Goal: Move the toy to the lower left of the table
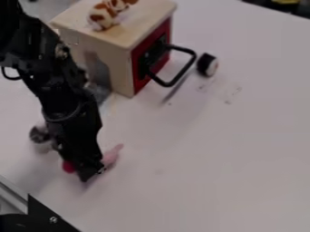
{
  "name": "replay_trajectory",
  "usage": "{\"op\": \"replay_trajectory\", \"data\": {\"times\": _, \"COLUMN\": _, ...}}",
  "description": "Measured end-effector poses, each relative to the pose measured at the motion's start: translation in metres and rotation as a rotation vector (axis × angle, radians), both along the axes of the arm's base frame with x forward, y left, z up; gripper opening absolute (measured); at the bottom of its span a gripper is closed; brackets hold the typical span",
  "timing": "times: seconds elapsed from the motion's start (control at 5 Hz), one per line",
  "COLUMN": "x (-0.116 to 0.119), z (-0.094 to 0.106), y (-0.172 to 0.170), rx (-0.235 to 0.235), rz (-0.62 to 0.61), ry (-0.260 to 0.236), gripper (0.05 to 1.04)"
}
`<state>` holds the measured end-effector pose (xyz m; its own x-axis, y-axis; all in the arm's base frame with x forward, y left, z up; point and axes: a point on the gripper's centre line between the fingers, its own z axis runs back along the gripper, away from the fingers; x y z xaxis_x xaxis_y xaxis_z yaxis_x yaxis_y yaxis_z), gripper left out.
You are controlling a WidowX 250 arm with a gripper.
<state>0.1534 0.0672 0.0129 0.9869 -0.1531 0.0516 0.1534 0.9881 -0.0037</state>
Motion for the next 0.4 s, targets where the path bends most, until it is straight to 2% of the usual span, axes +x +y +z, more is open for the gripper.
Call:
{"op": "replay_trajectory", "data": {"times": 0.2, "x": -0.008, "z": 0.000, "y": 0.010, "rx": -0.016, "rz": 0.045, "ry": 0.029, "gripper": 0.764}}
{"op": "replay_trajectory", "data": {"times": 0.4, "x": -0.006, "z": 0.019, "y": 0.013, "rx": -0.044, "rz": 0.073, "ry": 0.027, "gripper": 0.988}}
